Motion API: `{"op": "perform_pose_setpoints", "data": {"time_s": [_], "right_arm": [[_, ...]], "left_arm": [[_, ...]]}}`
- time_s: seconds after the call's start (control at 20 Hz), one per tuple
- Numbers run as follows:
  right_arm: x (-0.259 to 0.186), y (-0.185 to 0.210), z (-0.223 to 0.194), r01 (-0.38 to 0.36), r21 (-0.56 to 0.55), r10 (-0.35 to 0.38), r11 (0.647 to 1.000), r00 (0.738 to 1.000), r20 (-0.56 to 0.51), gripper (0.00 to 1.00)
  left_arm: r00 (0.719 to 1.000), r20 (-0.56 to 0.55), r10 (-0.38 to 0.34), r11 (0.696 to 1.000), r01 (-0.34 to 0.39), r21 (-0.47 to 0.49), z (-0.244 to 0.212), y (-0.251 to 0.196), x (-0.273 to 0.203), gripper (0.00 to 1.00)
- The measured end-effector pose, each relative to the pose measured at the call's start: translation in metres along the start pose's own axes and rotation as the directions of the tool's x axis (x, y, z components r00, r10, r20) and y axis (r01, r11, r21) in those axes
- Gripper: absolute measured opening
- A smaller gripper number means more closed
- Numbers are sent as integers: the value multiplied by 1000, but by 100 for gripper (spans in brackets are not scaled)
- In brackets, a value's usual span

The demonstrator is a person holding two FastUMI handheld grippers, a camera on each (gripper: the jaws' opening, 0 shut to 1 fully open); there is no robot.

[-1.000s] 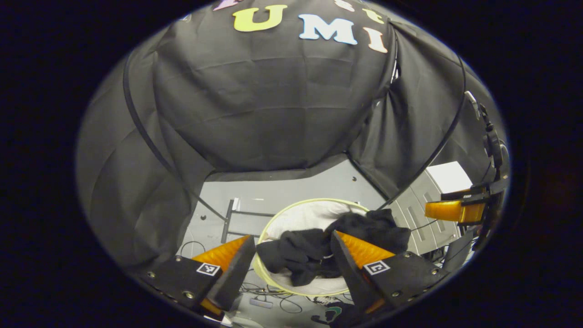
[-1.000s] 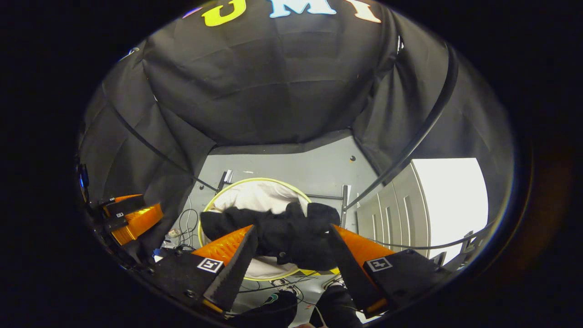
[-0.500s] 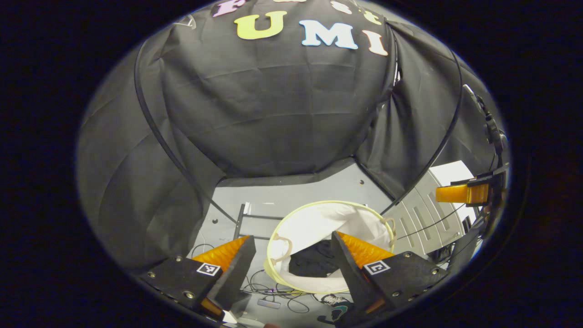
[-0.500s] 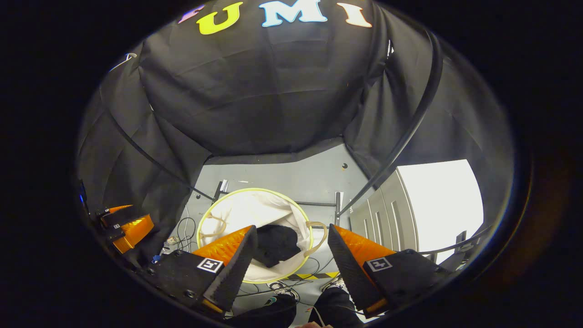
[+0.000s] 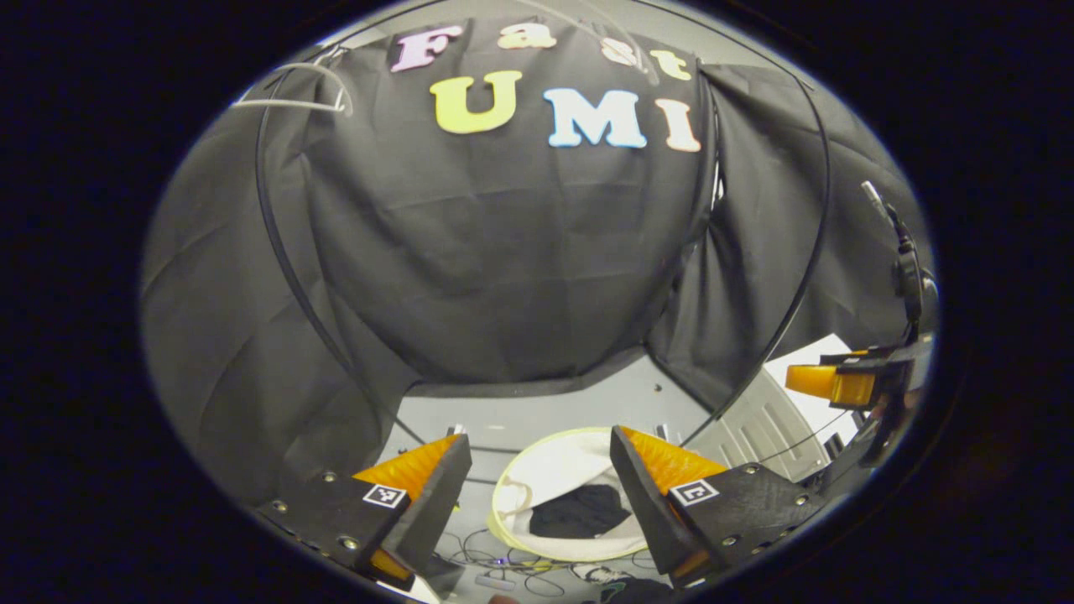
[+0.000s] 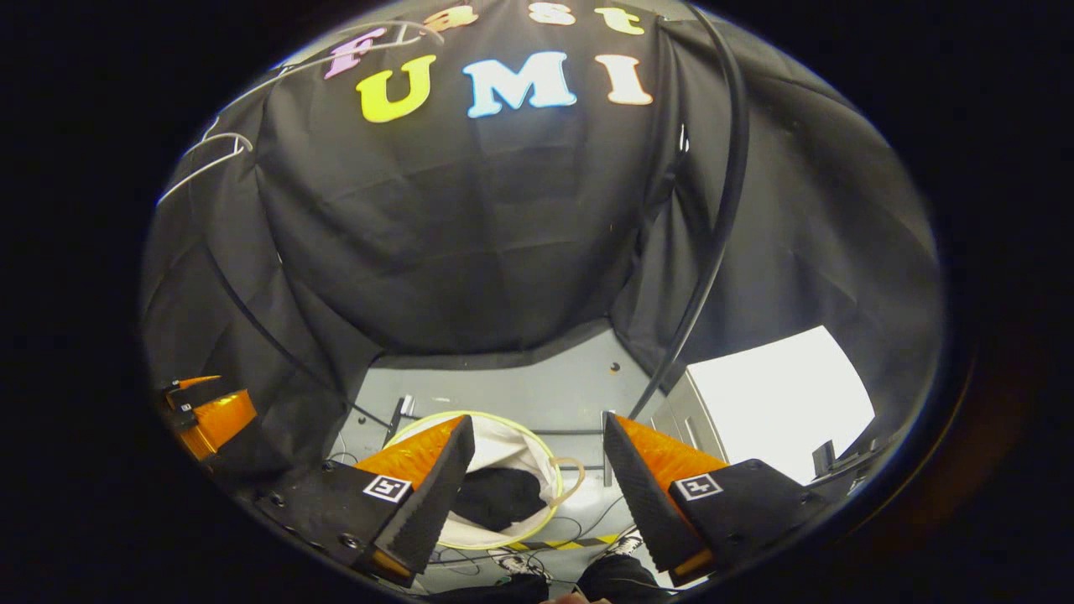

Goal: Grasp the clothes on the hanger with both hands and then place them into the laundry hamper below.

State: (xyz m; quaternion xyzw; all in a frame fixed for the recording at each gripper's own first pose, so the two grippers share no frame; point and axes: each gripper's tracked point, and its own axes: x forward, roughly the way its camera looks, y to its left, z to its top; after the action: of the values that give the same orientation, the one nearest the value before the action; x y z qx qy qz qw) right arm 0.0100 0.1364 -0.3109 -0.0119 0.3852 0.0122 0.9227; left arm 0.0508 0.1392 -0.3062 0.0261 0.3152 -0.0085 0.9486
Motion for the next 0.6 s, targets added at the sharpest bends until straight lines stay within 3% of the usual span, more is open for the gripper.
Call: {"op": "perform_pose_setpoints", "data": {"time_s": [0.35,0.6], "right_arm": [[-53,-21,80,9,88,-28,996,976,217,98],[-90,-46,129,59,103,-94,993,921,377,98]], "left_arm": [[971,240,13,999,-24,41,130,-8,-64,99],[927,376,-7,999,-6,33,194,-21,-101,99]]}}
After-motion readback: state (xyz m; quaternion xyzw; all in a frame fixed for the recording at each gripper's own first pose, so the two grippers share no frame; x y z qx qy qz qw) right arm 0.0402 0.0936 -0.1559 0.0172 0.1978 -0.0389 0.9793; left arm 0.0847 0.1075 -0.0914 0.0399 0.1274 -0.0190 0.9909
